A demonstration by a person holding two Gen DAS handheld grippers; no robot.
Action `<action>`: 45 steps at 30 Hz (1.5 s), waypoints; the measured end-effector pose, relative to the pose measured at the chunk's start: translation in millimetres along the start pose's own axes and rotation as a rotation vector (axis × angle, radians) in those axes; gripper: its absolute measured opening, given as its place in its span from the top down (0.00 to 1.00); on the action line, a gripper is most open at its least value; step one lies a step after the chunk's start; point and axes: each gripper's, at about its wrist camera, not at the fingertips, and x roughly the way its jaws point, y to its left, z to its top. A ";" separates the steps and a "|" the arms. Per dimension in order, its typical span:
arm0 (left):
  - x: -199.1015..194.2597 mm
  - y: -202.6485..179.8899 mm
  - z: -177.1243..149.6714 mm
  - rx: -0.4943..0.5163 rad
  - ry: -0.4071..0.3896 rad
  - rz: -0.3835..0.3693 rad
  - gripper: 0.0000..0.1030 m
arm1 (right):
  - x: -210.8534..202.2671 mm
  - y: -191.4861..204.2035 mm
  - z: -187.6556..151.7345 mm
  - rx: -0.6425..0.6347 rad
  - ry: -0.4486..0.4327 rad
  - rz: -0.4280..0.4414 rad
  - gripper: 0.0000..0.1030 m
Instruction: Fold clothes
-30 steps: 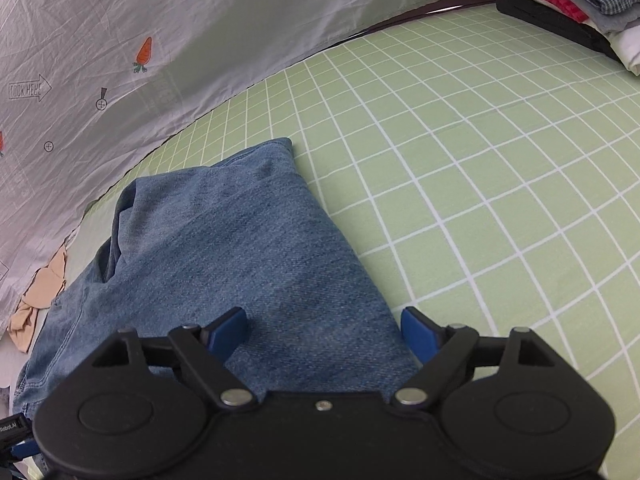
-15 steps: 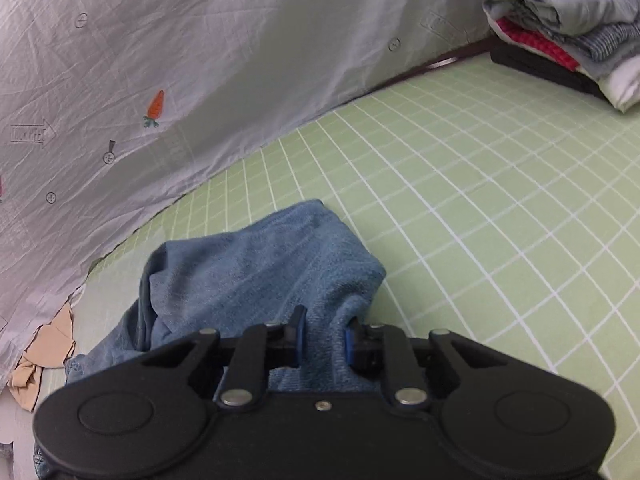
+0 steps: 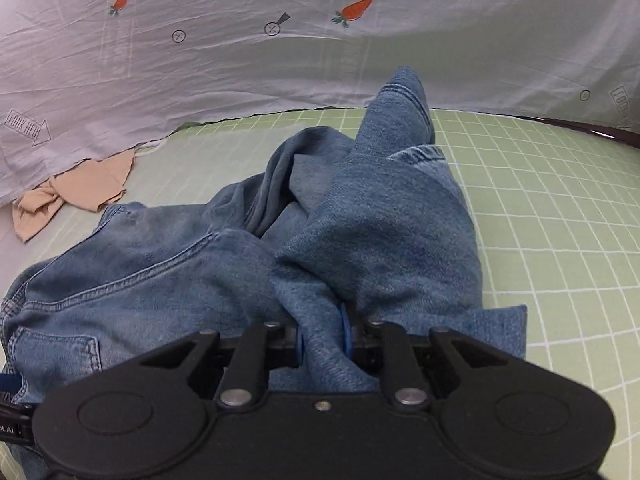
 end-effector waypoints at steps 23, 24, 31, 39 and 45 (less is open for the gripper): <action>14.3 -7.8 19.6 -0.034 0.054 0.055 0.00 | -84.7 -161.7 -45.7 0.403 -0.034 -0.350 0.45; 14.5 -7.9 20.0 -0.038 0.057 0.057 0.00 | -85.0 -167.8 -55.3 0.420 -0.012 -0.360 0.45; 15.2 -9.0 20.7 -0.056 0.074 0.066 0.00 | -65.7 -169.3 -93.9 0.309 0.090 -0.356 0.43; 14.5 -10.7 20.1 -0.063 0.090 0.068 0.00 | -38.6 -137.0 -75.8 0.197 -0.025 -0.120 0.43; 13.4 -11.5 20.8 -0.066 0.098 0.068 0.00 | -34.1 -137.7 -69.0 0.332 -0.097 0.034 0.38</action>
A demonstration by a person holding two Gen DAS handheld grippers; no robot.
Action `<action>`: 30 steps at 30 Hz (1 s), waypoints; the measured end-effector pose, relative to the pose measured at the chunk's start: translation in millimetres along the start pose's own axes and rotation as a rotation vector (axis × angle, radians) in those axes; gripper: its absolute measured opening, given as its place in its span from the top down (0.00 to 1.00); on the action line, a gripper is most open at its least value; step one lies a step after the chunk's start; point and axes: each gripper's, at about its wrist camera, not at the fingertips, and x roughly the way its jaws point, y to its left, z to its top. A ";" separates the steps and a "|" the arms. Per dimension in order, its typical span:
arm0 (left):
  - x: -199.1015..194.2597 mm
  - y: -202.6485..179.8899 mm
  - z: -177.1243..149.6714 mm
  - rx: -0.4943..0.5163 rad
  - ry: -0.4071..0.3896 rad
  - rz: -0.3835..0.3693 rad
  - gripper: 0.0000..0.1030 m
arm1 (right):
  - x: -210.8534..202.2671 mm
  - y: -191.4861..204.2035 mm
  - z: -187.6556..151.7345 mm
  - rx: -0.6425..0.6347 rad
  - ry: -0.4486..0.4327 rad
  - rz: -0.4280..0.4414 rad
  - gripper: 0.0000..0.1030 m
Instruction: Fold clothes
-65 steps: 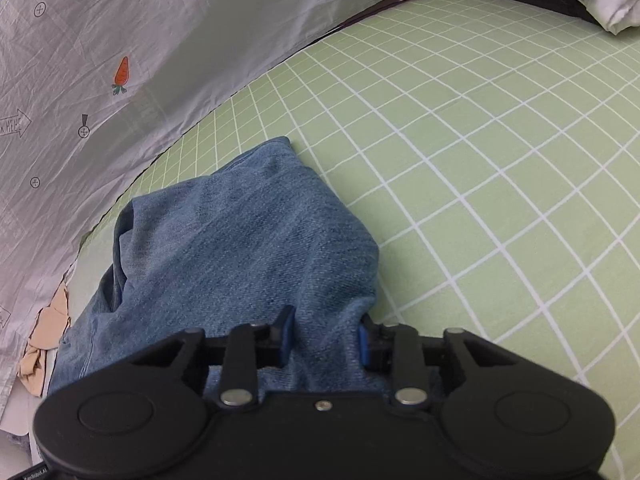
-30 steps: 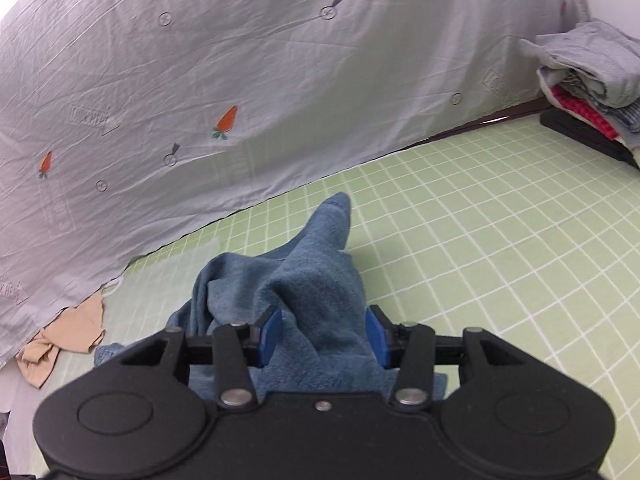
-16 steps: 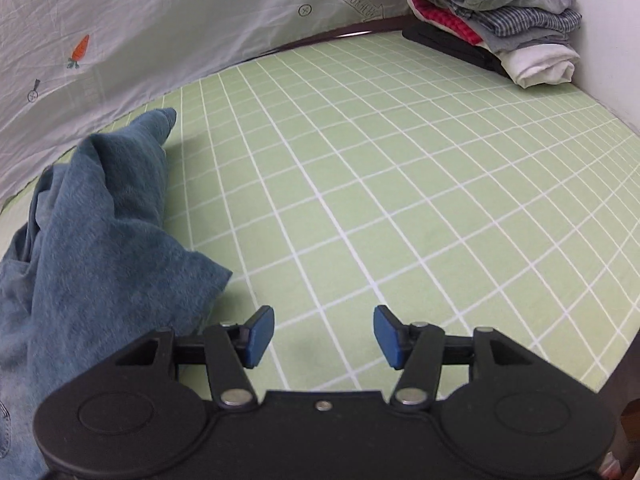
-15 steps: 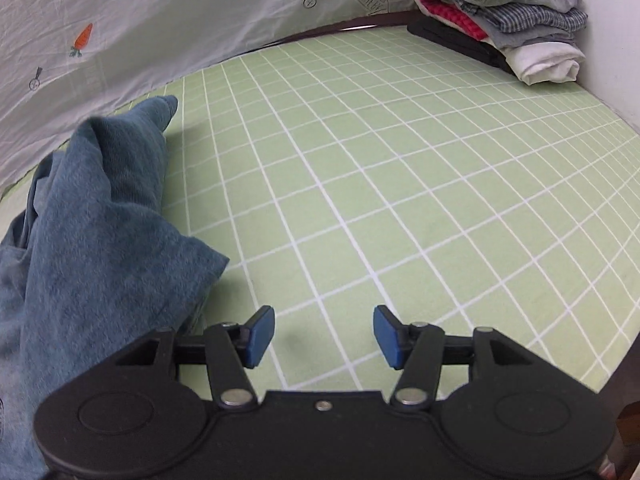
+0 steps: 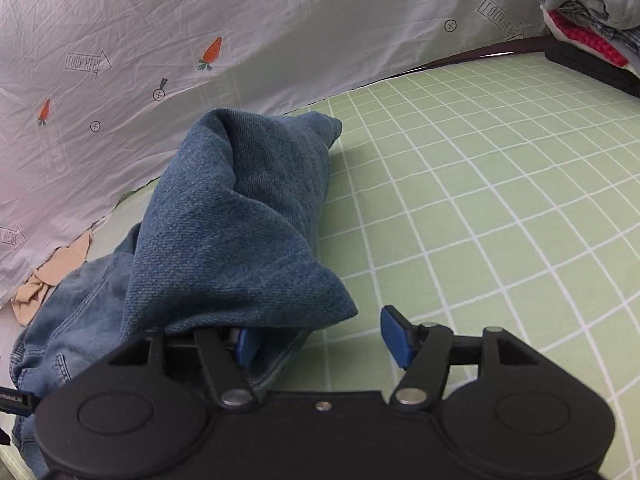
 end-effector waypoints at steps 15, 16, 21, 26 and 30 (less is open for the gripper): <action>0.4 1.0 2.7 -0.008 0.015 0.001 0.00 | 6.8 45.0 11.8 -0.258 0.014 -0.026 0.55; 0.2 0.3 2.3 -0.009 0.014 0.001 0.00 | 3.8 37.5 10.8 -0.236 0.024 -0.040 0.55; -0.8 -1.0 0.0 -0.012 0.006 0.002 0.00 | -12.3 4.0 3.6 -0.190 0.059 -0.119 0.58; -1.7 -0.8 -1.8 -0.015 -0.006 0.003 0.00 | -17.3 -12.4 -6.0 -0.143 0.122 -0.166 0.72; 0.2 -0.5 -2.2 -0.018 -0.002 0.003 0.00 | -16.3 -12.3 -7.7 -0.148 0.131 -0.166 0.75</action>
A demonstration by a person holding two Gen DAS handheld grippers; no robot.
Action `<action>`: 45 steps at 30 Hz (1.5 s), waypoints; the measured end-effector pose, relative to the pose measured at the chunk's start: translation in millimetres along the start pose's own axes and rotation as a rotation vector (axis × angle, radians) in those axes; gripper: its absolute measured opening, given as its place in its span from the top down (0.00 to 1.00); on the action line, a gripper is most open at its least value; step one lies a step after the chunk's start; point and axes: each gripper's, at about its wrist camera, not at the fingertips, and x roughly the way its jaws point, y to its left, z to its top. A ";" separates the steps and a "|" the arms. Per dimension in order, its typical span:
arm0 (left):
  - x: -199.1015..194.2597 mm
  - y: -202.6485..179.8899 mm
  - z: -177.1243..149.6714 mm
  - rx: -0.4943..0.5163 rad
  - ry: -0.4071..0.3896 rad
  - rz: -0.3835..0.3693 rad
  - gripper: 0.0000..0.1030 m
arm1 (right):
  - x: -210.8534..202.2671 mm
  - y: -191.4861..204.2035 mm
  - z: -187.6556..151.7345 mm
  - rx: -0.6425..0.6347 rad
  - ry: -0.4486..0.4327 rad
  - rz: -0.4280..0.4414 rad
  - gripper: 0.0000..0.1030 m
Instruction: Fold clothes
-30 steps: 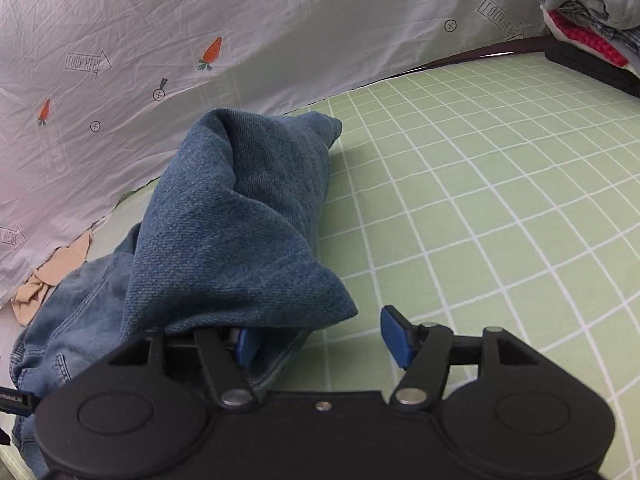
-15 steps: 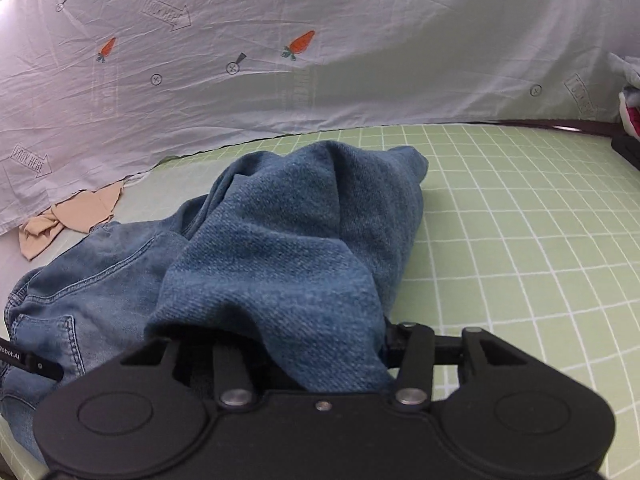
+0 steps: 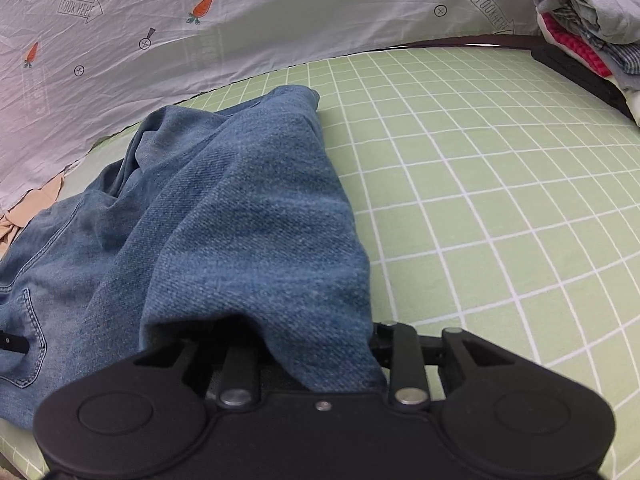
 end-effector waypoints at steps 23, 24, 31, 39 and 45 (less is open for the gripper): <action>0.0 -10.1 -9.3 -0.132 -0.033 0.067 0.00 | -28.2 -4.9 54.4 -0.308 -0.127 -0.274 0.72; -0.3 -11.2 -11.1 -0.143 -0.038 0.074 0.00 | -30.2 -15.2 51.8 -0.244 -0.124 -0.277 0.68; -5.8 -17.6 -22.4 -0.187 -0.026 0.086 0.00 | -28.3 -69.7 32.7 0.040 -0.103 -0.234 0.41; -14.9 -33.1 -21.0 -0.214 -0.044 0.081 0.00 | 8.6 -78.1 29.5 0.082 -0.080 -0.062 0.48; -24.6 -32.9 -11.4 -0.295 -0.077 0.108 0.00 | 7.4 -78.1 44.2 -0.133 -0.080 -0.101 0.83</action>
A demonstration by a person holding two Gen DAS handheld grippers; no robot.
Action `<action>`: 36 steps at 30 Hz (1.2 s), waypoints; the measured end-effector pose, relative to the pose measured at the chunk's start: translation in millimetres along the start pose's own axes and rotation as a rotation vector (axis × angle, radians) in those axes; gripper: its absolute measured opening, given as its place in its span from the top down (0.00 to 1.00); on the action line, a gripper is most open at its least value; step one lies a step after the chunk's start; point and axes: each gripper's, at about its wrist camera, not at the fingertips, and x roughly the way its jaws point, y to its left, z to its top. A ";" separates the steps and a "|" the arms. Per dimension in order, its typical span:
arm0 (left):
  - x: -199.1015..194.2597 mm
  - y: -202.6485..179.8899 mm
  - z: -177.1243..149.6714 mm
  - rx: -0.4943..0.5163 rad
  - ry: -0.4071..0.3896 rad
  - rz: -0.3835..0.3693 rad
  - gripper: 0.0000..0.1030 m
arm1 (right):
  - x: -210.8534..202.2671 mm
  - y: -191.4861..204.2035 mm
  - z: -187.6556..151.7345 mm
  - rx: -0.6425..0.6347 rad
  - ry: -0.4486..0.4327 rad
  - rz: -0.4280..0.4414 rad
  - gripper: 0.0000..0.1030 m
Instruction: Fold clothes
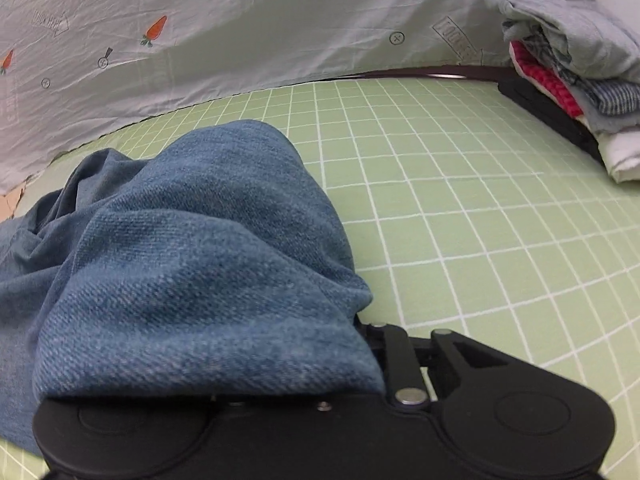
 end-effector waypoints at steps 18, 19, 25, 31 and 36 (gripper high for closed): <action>21.9 -113.0 15.2 0.305 0.014 -0.037 0.00 | -6.5 -5.3 24.8 -0.410 -0.050 -0.247 0.64; 25.3 -116.8 14.1 0.328 0.023 -0.022 0.00 | -14.4 -14.4 24.5 -0.311 -0.043 -0.218 0.63; 37.3 -124.4 17.4 0.373 0.064 -0.005 0.00 | -52.1 -60.5 27.1 0.013 -0.053 -0.163 0.53; 42.6 -117.7 26.3 0.342 0.108 -0.040 0.00 | -62.8 -59.3 30.3 -0.103 -0.024 -0.192 0.47; 41.5 -116.8 24.4 0.344 0.105 -0.047 0.00 | -34.6 -81.0 16.8 0.056 0.132 -0.234 0.44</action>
